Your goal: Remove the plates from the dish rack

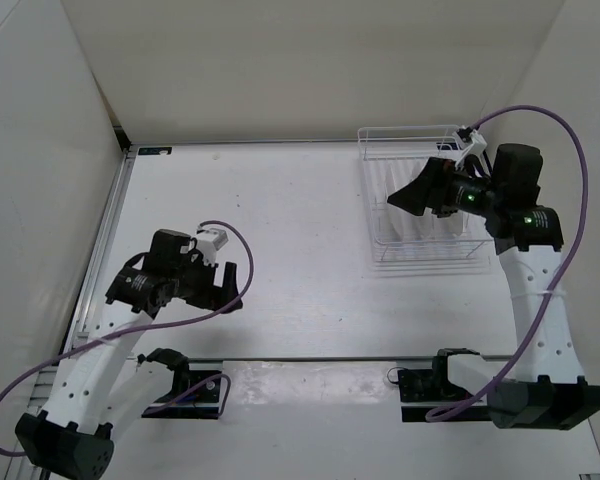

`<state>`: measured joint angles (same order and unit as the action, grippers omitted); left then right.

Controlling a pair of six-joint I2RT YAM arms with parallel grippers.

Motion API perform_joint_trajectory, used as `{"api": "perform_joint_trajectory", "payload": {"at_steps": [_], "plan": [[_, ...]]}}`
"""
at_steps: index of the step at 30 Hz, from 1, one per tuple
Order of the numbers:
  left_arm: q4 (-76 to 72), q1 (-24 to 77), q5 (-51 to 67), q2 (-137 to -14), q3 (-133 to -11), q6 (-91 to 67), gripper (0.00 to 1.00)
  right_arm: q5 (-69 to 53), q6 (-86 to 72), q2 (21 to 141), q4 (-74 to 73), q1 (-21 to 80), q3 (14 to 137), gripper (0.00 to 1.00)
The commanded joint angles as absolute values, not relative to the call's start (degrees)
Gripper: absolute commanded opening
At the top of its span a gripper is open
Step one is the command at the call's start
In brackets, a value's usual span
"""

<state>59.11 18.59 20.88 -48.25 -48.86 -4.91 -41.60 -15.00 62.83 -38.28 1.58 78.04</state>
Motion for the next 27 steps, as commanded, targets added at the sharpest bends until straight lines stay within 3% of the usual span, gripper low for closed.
{"api": "perform_joint_trajectory", "payload": {"at_steps": [1,11,13,18,19,21,27], "plan": [[58.18,19.34,18.55,-45.1,-47.03,-4.65,1.0,-39.2,-15.81,64.6,-39.64,1.5,80.59,0.9],[57.39,19.42,20.12,-44.12,-46.67,-4.13,1.0,-48.68,-23.09,72.16,-23.49,0.79,80.16,0.9],[57.74,19.34,21.09,-44.91,-46.84,-3.78,1.0,-45.73,-25.48,74.26,-20.41,0.97,81.38,0.9],[57.66,19.42,21.53,-45.7,-46.85,-3.52,1.0,-41.14,-20.5,84.28,-29.25,1.32,92.34,0.9],[57.74,19.34,21.62,-45.88,-46.76,-3.6,1.0,-38.26,-19.78,84.9,-30.14,1.67,92.98,0.81],[57.57,19.42,21.53,-45.88,-46.85,-3.51,1.0,-33.52,-18.55,86.48,-33.48,1.85,94.12,0.75],[57.92,19.42,21.1,-46.4,-46.76,-3.52,1.0,-22.51,-12.22,87.71,-36.03,3.6,92.64,0.68]]}}
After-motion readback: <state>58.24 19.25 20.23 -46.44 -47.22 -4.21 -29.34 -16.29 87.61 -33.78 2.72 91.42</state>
